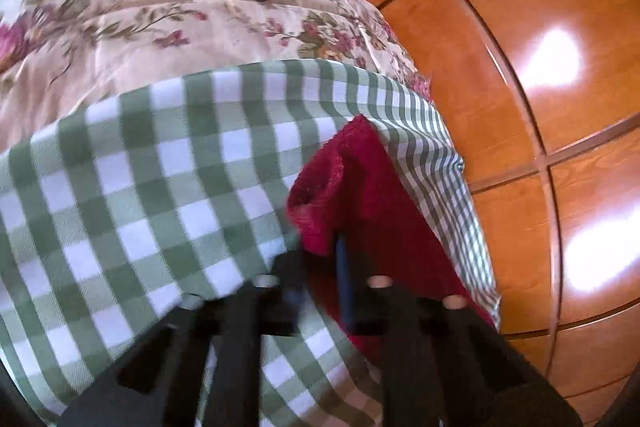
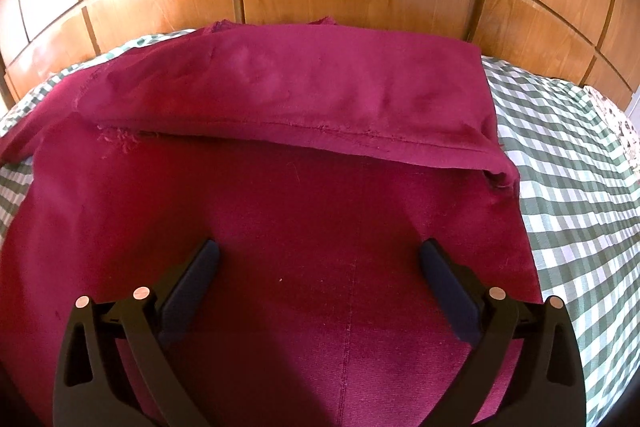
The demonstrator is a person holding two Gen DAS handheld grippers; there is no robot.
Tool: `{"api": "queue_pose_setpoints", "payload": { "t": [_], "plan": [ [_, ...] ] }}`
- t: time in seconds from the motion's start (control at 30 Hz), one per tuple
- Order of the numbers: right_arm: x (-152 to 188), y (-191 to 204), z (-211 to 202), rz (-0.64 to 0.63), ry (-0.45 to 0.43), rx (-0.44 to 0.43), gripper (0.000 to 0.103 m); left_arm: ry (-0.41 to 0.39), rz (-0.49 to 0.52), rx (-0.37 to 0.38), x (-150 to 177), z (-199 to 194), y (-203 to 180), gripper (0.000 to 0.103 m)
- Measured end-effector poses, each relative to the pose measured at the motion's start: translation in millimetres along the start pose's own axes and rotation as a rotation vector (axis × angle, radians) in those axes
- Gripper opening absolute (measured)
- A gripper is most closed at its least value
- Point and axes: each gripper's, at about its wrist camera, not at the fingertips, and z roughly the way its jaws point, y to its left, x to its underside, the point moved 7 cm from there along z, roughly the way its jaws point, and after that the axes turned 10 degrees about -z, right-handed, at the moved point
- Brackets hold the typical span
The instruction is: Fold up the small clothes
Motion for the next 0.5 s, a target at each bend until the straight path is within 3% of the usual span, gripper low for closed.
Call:
{"api": "queue_pose_setpoints", "payload": {
  "t": [0.07, 0.27, 0.37, 0.5],
  "plan": [
    [0.2, -0.1, 0.3, 0.001, -0.002, -0.003, 0.099, -0.007, 0.042, 0.027, -0.4, -7.2, -13.4, 0.006],
    [0.6, -0.2, 0.5, 0.005, -0.003, -0.007, 0.099, 0.046, 0.253, 0.31, 60.1, -56.5, -114.4, 0.006],
    [0.9, 0.6, 0.0, 0.007, -0.006, -0.008, 0.099, 0.123, 0.406, 0.422, 128.5, -75.2, -165.9, 0.007],
    [1.0, 0.8, -0.4, 0.011, -0.008, -0.011, 0.099, 0.221, 0.582, 0.466, 219.8, -76.1, -197.6, 0.007]
  ]
}}
